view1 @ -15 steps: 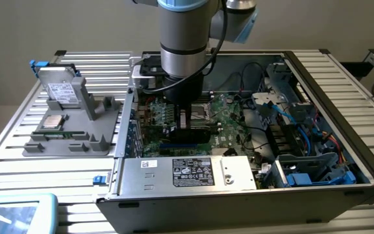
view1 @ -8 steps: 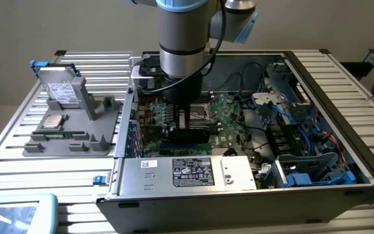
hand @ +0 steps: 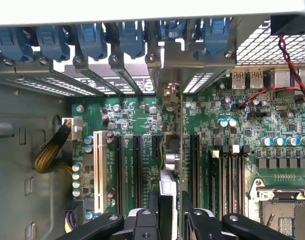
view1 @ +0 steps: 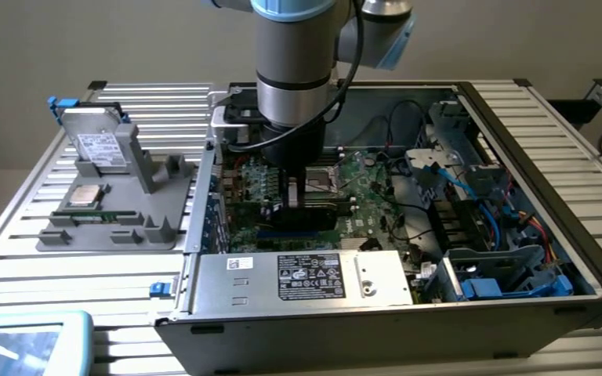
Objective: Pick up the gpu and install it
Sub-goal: 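Insert the gpu into the slot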
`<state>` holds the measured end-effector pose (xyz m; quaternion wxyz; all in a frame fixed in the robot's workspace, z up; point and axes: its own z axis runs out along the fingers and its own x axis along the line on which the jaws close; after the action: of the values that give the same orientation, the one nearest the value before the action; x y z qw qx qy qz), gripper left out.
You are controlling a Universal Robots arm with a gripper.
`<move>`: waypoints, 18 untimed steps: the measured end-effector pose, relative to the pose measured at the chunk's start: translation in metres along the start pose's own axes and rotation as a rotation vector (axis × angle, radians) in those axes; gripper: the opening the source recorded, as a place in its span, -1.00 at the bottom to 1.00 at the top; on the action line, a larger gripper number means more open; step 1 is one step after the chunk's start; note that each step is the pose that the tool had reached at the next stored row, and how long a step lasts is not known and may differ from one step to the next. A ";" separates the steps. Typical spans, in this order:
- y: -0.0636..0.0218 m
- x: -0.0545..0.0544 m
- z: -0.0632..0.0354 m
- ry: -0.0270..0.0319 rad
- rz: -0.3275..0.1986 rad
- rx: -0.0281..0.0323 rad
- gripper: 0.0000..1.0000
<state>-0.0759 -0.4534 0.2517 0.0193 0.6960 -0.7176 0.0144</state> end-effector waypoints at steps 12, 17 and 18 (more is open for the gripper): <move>0.0004 0.000 0.0051 -0.0115 0.000 -0.0081 -0.46; 0.0004 0.000 0.0054 -0.0145 -0.001 -0.0123 -0.46; 0.0005 0.000 0.0054 -0.0147 -0.001 -0.0127 -0.46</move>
<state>-0.0764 -0.4537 0.2464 0.0185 0.6962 -0.7176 0.0047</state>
